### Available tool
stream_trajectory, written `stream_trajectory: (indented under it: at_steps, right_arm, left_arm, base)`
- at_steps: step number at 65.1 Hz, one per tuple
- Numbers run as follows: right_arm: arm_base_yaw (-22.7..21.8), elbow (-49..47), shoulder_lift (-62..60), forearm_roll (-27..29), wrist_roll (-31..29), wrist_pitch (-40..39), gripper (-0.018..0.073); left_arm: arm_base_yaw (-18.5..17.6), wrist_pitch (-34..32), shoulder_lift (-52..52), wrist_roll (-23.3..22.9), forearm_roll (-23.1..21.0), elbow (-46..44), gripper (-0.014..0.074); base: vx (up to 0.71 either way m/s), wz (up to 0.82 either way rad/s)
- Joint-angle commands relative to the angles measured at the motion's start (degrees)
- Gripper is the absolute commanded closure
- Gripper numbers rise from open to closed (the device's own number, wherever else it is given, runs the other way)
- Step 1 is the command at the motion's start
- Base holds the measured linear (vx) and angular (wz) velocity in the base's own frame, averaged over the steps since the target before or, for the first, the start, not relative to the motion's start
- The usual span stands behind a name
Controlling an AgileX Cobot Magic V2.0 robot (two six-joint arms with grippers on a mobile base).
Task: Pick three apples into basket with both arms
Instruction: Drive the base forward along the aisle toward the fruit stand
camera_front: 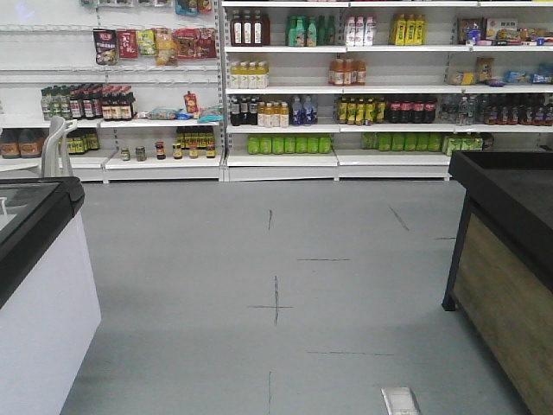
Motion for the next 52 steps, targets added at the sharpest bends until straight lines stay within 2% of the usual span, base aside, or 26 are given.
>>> stream_trajectory:
  at_steps: [1, 52]
  right_arm:
    - [-0.38, -0.16, -0.5, -0.21, 0.02, -4.22, 0.0564]
    - [-0.38, -0.16, -0.5, -0.21, 0.02, -4.22, 0.0564]
  left_arm:
    - [-0.37, -2.78, -0.29, 0.06, -0.04, -1.36, 0.0604]
    - [-0.37, -2.78, -0.29, 0.06, -0.04, -1.36, 0.0604]
  base:
    - [0.0, 0.0]
    - [0.0, 0.0]
